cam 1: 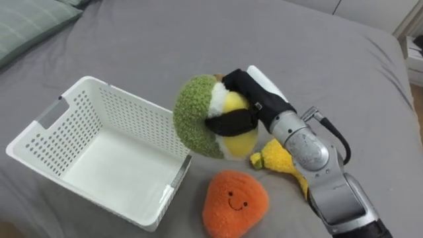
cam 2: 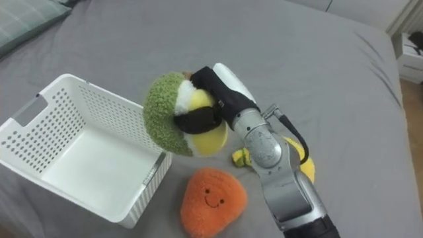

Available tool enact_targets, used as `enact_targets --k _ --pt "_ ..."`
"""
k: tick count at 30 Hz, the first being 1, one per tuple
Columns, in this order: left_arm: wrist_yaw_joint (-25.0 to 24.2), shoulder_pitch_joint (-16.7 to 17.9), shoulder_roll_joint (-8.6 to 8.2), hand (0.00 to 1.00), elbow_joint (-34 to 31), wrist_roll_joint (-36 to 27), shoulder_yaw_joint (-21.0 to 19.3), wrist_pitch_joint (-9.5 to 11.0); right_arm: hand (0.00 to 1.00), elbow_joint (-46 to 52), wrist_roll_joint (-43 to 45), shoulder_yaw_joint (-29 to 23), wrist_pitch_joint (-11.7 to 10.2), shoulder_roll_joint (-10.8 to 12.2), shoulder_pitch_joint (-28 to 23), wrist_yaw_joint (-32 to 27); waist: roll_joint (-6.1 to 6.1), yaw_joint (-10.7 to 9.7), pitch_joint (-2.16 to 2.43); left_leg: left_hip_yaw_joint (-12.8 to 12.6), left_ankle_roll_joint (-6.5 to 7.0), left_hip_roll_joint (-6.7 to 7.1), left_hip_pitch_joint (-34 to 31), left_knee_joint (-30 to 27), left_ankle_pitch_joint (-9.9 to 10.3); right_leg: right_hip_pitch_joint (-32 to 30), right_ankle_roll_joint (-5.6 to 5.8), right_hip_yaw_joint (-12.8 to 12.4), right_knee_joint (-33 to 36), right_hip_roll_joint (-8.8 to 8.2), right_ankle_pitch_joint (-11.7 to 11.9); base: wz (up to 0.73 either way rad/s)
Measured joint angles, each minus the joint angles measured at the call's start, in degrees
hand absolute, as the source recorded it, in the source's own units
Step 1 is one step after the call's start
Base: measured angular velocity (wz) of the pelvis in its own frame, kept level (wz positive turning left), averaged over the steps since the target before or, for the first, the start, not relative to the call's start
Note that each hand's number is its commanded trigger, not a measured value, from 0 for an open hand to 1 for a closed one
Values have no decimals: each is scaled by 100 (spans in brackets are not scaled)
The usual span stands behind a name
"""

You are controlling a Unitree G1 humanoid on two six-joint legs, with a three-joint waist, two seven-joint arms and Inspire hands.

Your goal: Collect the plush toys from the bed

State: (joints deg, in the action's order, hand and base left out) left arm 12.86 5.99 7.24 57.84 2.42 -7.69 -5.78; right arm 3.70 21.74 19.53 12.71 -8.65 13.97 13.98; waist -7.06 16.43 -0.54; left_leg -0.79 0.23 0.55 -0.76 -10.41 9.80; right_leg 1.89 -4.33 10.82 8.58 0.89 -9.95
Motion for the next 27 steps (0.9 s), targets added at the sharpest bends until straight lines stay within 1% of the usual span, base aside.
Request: enact_targets --k 3,6,8,14,18,19,20,21,22,23,25,27 --pt "11 -43 20 0 -23 0 115 -15 100 1 55 192 110 20 165 58 12 35 -2 13 3 3 -32 6 -2 -33 2 5 12 -1 3 0" --pt "9 -80 8 0 -33 1 195 -20 100 2 128 237 118 27 363 125 9 110 8 50 11 8 -93 3 -11 -92 5 25 25 -5 12 4" --pt "9 -80 10 0 -33 0 205 -36 100 2 191 284 120 103 494 192 15 134 5 95 12 15 -112 3 -11 -95 7 55 25 -10 13 7" --pt "-7 -89 8 0 -34 5 220 -82 100 1 224 420 147 243 611 273 15 160 5 107 20 16 -115 2 -16 -95 9 87 48 -22 14 1" --pt "0 -117 11 0 -34 4 216 -89 100 0 189 436 227 255 628 273 23 298 -1 107 28 17 -57 11 -20 -69 11 98 105 -34 14 0" --pt "11 -117 11 0 -34 6 219 -97 95 0 189 473 233 257 641 273 24 333 -2 110 36 17 -55 10 -25 -65 12 102 111 -40 14 5" --pt "12 -118 12 0 -34 34 224 -114 79 0 213 549 233 252 651 268 18 345 -2 139 40 18 -67 15 -28 -53 17 136 112 -51 16 10" --pt "12 -119 14 0 -34 57 224 -120 55 -4 225 591 233 248 651 264 19 344 -4 162 43 20 -69 20 -30 -40 21 162 112 -59 14 16" --pt "17 -120 24 0 -34 63 240 -123 15 -16 225 656 233 251 651 265 44 359 -27 190 49 26 -66 21 -32 -25 32 196 111 -73 8 16" --pt "27 -124 47 0 -37 62 308 -128 0 -17 219 677 232 250 652 264 29 380 -34 212 53 37 -75 19 -33 -26 40 211 112 -83 4 13" --pt "42 -131 73 0 -48 63 413 -136 0 -17 208 684 232 255 652 241 10 414 -43 256 59 75 -108 2 -36 -36 51 233 108 -99 -2 11" --pt "45 -132 64 0 -50 68 462 -140 0 -21 198 684 232 252 655 228 8 430 -44 284 77 114 -134 -7 -49 -35 63 282 106 -119 -9 14"
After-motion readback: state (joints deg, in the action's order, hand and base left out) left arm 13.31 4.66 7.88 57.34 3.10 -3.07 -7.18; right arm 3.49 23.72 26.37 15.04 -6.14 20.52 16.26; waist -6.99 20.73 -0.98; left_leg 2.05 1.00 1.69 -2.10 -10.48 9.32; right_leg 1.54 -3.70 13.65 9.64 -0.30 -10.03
